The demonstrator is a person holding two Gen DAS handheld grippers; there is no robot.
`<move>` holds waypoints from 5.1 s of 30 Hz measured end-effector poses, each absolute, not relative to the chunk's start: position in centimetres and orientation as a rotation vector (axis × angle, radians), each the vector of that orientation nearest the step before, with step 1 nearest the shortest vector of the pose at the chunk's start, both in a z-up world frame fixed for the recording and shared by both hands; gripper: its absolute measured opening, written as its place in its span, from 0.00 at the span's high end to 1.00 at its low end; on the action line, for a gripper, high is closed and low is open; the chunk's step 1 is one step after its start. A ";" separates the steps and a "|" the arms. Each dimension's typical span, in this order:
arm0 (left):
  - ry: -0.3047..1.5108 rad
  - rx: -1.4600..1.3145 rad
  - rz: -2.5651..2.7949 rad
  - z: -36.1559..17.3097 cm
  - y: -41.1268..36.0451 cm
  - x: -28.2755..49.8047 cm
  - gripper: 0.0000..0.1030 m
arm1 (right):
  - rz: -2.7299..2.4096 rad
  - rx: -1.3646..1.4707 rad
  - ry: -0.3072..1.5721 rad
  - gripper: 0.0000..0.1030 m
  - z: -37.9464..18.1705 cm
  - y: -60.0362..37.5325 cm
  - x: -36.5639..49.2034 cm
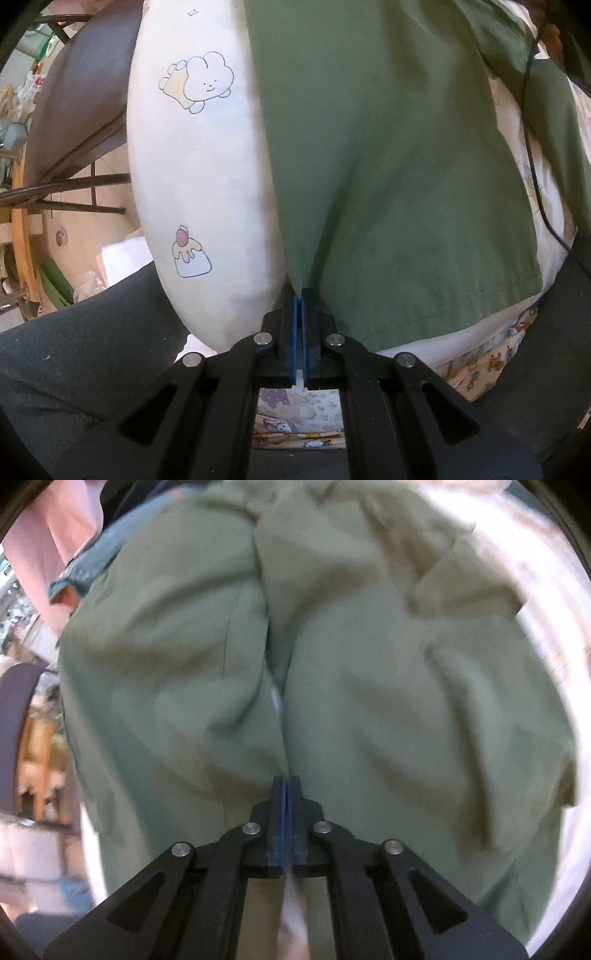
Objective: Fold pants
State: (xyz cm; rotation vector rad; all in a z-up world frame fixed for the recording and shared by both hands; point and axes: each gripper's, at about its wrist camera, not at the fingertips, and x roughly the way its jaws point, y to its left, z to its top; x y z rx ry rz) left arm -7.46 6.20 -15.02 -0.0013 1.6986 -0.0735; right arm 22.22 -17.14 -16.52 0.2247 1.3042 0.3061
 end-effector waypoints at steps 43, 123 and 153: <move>1.417 0.134 0.094 -15.9 6.1 2.2 0.89 | 0.225 0.254 1.119 0.61 -14.4 -17.2 26.4; 1.255 -0.279 -0.136 -13.2 11.9 19.9 0.42 | 0.412 0.544 1.321 0.50 -16.6 -16.7 13.7; 1.602 0.213 0.015 -17.0 7.9 5.1 0.29 | 0.679 0.100 1.576 0.54 -22.7 -3.3 6.0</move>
